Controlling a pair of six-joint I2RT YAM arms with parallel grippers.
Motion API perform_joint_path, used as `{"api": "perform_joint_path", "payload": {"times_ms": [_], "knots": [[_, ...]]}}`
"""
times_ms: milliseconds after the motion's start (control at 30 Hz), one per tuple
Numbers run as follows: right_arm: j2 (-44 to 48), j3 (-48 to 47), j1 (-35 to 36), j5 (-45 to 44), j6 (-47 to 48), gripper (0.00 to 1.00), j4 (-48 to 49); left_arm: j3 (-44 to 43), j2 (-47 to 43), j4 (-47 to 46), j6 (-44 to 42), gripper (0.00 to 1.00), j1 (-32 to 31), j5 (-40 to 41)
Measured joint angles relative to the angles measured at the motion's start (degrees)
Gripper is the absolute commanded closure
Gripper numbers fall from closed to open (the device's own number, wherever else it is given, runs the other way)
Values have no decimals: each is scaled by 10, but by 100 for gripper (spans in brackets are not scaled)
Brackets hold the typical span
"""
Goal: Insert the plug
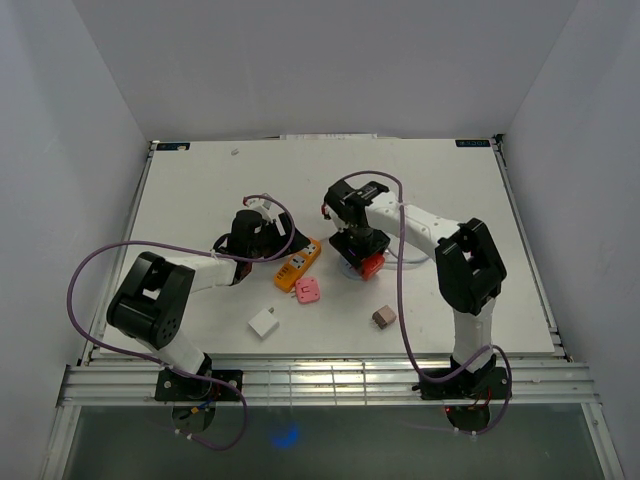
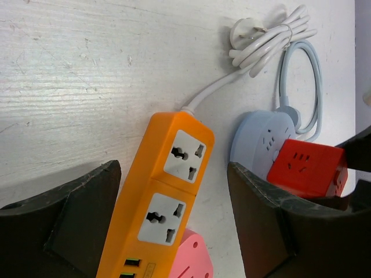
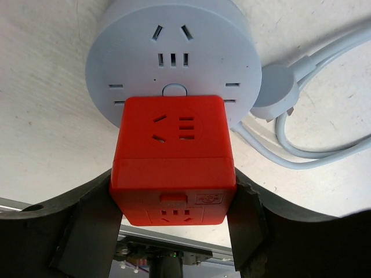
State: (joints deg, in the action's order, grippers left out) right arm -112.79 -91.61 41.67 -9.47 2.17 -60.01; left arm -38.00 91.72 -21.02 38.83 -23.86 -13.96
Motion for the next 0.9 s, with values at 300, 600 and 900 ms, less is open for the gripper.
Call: {"api": "perform_joint_path", "payload": {"times_ms": [300, 600, 900], "knots": [[55, 75, 16, 11, 10, 35, 11, 0, 0, 1, -7, 14, 0, 3], [56, 78, 16, 9, -5, 2, 19, 4, -50, 17, -48, 6, 0, 1], [91, 78, 16, 30, -9, 11, 48, 35, -148, 17, -77, 2, 0, 20]]}}
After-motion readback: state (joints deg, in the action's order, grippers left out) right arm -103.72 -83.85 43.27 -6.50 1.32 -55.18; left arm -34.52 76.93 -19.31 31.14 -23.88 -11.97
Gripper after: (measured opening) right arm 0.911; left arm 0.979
